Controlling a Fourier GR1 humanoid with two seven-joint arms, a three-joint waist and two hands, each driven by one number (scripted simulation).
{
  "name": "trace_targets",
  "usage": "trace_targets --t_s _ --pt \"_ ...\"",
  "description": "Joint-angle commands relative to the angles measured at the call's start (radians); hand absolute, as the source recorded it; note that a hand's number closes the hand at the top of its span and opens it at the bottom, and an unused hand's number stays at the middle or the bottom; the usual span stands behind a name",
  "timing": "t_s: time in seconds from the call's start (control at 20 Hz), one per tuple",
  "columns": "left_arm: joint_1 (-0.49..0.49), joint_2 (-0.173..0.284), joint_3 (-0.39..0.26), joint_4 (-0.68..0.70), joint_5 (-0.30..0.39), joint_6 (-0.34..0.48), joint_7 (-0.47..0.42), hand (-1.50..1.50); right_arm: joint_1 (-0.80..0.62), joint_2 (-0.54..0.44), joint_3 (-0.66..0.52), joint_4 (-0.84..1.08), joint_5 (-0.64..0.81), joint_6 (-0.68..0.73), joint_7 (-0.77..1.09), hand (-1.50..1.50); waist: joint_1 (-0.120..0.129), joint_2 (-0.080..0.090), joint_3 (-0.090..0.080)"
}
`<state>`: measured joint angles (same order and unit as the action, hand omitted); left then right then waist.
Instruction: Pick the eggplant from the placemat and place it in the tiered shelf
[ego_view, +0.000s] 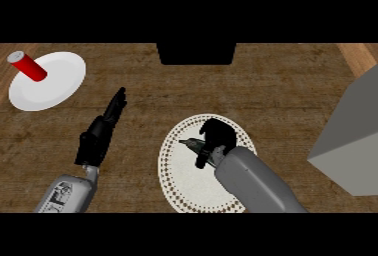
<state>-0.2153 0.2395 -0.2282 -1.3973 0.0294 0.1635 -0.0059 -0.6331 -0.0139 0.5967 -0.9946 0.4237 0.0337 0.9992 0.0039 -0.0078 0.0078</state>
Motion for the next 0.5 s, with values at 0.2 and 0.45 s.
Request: trace_targets --t_s 0.2,0.45 --pt "0.038 -0.025 0.041 -0.021 -0.007 -0.041 0.011 0.00 0.063 0.013 0.017 -0.064 0.071 -0.031 0.007 1.50 -0.003 0.007 -0.008" --pt "0.056 0.000 0.056 0.011 0.013 -0.016 0.013 0.00 0.199 -0.235 0.252 -0.351 0.052 0.107 -0.435 1.50 -0.083 -0.034 -0.004"
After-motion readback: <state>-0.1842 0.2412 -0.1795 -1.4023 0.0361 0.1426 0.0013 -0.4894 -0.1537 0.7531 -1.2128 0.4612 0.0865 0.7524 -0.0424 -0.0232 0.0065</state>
